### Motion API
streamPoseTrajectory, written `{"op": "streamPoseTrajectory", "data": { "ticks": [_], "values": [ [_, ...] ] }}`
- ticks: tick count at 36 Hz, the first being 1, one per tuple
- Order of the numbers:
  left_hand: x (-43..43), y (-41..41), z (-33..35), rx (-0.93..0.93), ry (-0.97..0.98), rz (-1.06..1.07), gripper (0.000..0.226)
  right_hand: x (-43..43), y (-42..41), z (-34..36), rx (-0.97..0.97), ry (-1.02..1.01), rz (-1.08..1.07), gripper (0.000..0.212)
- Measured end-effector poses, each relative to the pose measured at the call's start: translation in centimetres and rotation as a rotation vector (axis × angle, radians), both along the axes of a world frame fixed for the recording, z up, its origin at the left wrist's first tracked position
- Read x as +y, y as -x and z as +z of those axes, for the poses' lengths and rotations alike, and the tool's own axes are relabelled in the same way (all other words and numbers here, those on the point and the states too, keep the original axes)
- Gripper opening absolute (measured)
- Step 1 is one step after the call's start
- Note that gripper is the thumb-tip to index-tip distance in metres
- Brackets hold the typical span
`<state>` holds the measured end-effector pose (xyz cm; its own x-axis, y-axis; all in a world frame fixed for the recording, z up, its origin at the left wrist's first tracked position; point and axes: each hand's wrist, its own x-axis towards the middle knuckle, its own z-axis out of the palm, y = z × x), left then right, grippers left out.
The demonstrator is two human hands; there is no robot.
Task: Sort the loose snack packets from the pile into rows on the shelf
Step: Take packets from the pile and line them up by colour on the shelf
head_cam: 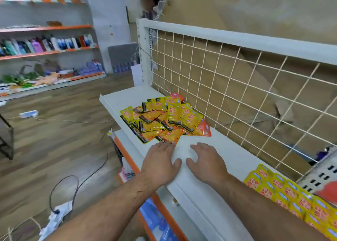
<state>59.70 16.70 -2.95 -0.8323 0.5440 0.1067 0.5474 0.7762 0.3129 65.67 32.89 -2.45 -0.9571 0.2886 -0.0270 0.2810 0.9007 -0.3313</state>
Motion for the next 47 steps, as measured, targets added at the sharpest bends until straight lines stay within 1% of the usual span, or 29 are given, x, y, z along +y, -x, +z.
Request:
{"op": "streamPoseTrajectory", "data": {
  "ticks": [3, 5, 7, 9, 10, 13, 17, 20, 23, 27, 29, 33, 35, 37, 42, 45, 47],
  "values": [
    [0.9, 3.8, 0.0, 0.018, -0.051, -0.033, 0.057, 0.4, 3.2, -0.4, 0.015, -0.002, -0.051, 0.057],
    [1.5, 6.0, 0.3, 0.025, -0.056, -0.033, 0.051, 0.8, 5.4, -0.7, 0.041, 0.015, -0.109, 0.051],
    [2.2, 8.3, 0.7, 0.048, -0.06, -0.045, 0.047, 1.3, 7.8, -1.0, 0.092, 0.052, -0.173, 0.04],
    [2.9, 11.2, 1.1, 0.065, -0.058, -0.062, 0.048, 1.8, 10.3, -1.1, 0.124, 0.087, -0.263, 0.024],
    [3.3, 12.5, 1.3, 0.069, -0.057, -0.062, 0.049, 2.0, 11.4, -1.2, 0.13, 0.114, -0.314, 0.02],
    [4.1, 15.7, 1.8, 0.068, -0.024, -0.063, 0.055, 2.2, 13.9, -1.1, 0.172, 0.186, -0.448, 0.024],
    [5.0, 18.5, 1.4, 0.043, 0.067, -0.105, 0.062, 2.7, 16.0, -1.6, 0.148, 0.21, -0.587, 0.037],
    [5.4, 19.7, 0.9, -0.02, 0.038, -0.083, 0.066, 2.8, 16.9, -2.0, 0.135, 0.199, -0.663, 0.051],
    [5.6, 20.2, 0.7, -0.059, 0.022, -0.074, 0.067, 2.6, 17.4, -2.3, 0.134, 0.182, -0.699, 0.058],
    [5.7, 20.8, 0.4, -0.064, 0.009, -0.061, 0.077, 3.1, 17.9, -2.8, 0.122, 0.254, -0.739, 0.07],
    [5.7, 21.0, 0.2, -0.068, 0.01, -0.061, 0.079, 3.4, 18.0, -3.1, 0.124, 0.27, -0.735, 0.068],
    [5.9, 21.3, 0.1, -0.063, 0.025, -0.062, 0.079, 3.6, 17.9, -3.0, 0.124, 0.302, -0.756, 0.056],
    [5.9, 21.2, -0.1, -0.053, 0.026, -0.062, 0.079, 3.5, 17.8, -3.1, 0.14, 0.311, -0.768, 0.058],
    [5.9, 21.1, -0.1, -0.042, 0.017, -0.062, 0.076, 3.3, 17.6, -3.1, 0.161, 0.306, -0.765, 0.055],
    [5.9, 20.8, 0.6, -0.101, -0.011, -0.013, 0.063, 3.0, 17.2, -2.7, 0.177, 0.268, -0.707, 0.033],
    [6.0, 20.8, 1.3, -0.172, -0.054, 0.023, 0.04, 2.8, 16.7, -2.3, 0.189, 0.251, -0.691, 0.019],
    [6.0, 20.9, 1.7, -0.198, -0.083, 0.027, 0.019, 2.7, 16.3, -1.9, 0.221, 0.289, -0.707, 0.019]
  ]
}}
